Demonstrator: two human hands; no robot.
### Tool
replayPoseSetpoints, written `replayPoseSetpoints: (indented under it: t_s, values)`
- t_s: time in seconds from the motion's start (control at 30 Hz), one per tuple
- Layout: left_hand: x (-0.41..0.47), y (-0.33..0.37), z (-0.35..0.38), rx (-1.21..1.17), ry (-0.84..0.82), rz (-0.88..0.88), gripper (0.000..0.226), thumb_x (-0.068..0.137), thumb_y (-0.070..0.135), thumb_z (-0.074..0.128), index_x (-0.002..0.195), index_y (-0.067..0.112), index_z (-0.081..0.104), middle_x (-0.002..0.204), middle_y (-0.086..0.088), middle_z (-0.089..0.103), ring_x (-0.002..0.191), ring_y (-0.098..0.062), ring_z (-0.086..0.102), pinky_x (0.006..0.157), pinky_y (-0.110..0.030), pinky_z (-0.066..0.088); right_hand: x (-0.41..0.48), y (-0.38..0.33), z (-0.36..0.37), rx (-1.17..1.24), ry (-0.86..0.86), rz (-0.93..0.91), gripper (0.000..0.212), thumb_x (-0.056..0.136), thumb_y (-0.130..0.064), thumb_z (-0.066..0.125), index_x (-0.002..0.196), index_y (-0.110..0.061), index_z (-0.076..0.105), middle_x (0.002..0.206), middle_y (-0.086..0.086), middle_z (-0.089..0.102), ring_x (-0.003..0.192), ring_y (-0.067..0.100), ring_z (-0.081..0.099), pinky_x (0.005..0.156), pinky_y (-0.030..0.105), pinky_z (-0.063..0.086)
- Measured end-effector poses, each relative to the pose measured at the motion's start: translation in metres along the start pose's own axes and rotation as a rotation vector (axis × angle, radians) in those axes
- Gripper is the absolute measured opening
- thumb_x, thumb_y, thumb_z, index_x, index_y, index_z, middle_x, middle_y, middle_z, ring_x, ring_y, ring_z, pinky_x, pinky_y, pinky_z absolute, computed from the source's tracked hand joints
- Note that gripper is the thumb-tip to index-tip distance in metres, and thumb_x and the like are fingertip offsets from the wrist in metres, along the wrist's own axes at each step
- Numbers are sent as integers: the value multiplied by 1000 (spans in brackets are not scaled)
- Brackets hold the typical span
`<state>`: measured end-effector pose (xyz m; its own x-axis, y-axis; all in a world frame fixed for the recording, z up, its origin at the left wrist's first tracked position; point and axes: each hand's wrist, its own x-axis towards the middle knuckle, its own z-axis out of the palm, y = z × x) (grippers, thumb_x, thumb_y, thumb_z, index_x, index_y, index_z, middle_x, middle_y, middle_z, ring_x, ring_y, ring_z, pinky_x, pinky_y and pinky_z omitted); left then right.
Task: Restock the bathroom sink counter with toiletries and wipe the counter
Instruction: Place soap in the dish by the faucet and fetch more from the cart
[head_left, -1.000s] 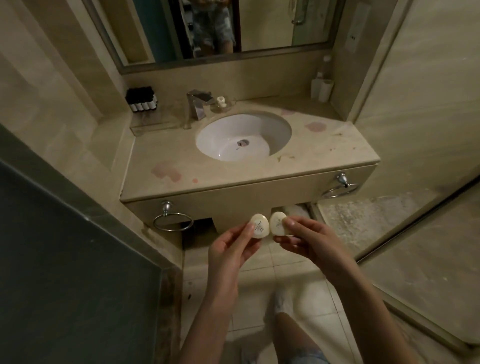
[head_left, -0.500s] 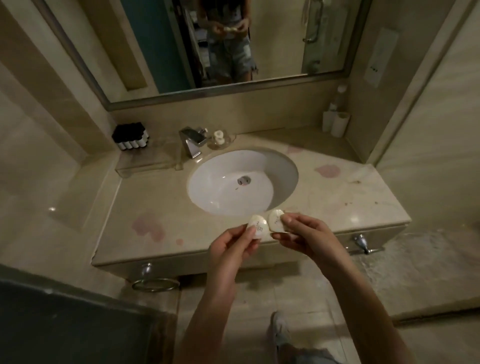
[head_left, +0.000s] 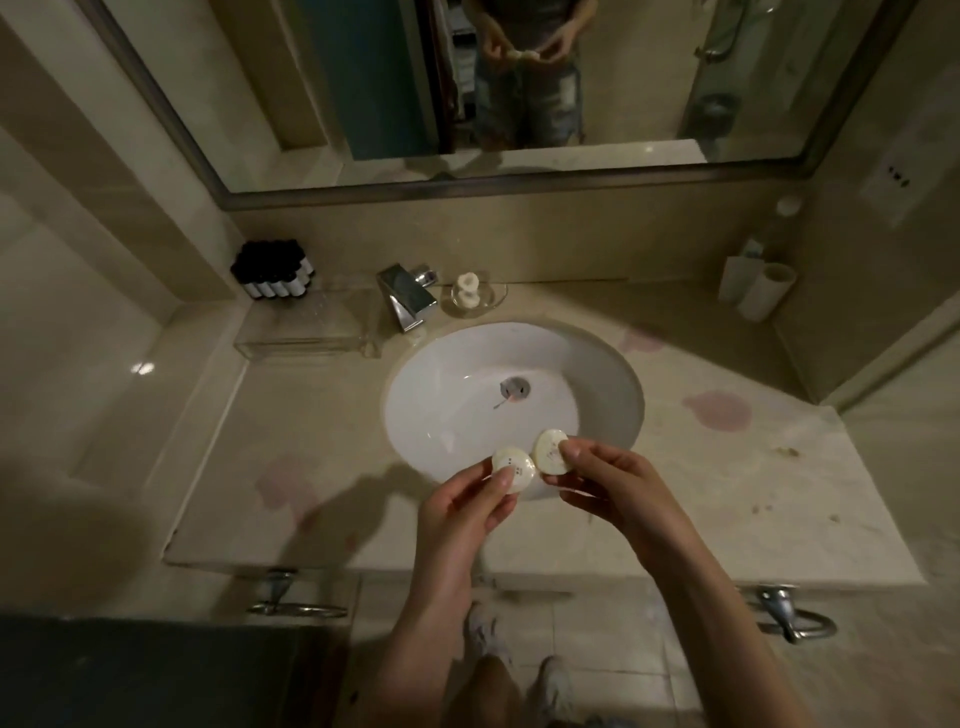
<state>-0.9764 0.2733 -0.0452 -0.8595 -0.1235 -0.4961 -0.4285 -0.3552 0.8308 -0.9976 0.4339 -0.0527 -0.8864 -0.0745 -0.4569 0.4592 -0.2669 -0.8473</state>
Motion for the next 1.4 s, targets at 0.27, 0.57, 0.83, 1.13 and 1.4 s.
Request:
replayPoseSetpoints:
  t_s: [0.27,0.57,0.83,1.13,1.4]
  values:
    - [80,37,-3,1,-13,-45,30,79,13,74,108,5,68,103,-11,73,96,-24,70,77,-25,58,74,-34,25,0,13,-27,27,88,-23,60,108,-7,68,97,7,74,89,15,71,71,18,55]
    - [166,84,5,-75,-111,-62,25,79,9,74,102,-1,68,100,-15,73,93,-24,71,70,-21,56,149,-84,57,27,46,-83,23,89,-17,59,105,-3,68,95,13,73,82,19,70,69,20,55]
    - [203,98,10,-152,-116,-111,27,80,10,74,104,-1,66,101,-14,73,93,-24,71,77,-26,58,194,-96,58,-35,38,-62,23,91,-16,59,107,-3,67,99,11,73,93,22,70,73,20,55]
    - [255,93,23,-196,-92,-250,51,69,29,76,114,6,66,108,-11,72,102,-20,69,95,-36,52,280,-103,53,-86,78,-57,22,85,-14,66,103,-1,68,96,10,72,85,17,68,71,20,55]
    - [317,70,40,-232,42,-341,30,84,13,70,111,1,66,104,-13,72,100,-23,69,91,-33,54,411,-89,44,-463,260,-65,17,80,-21,74,94,-10,71,85,3,71,79,17,67,70,25,56]
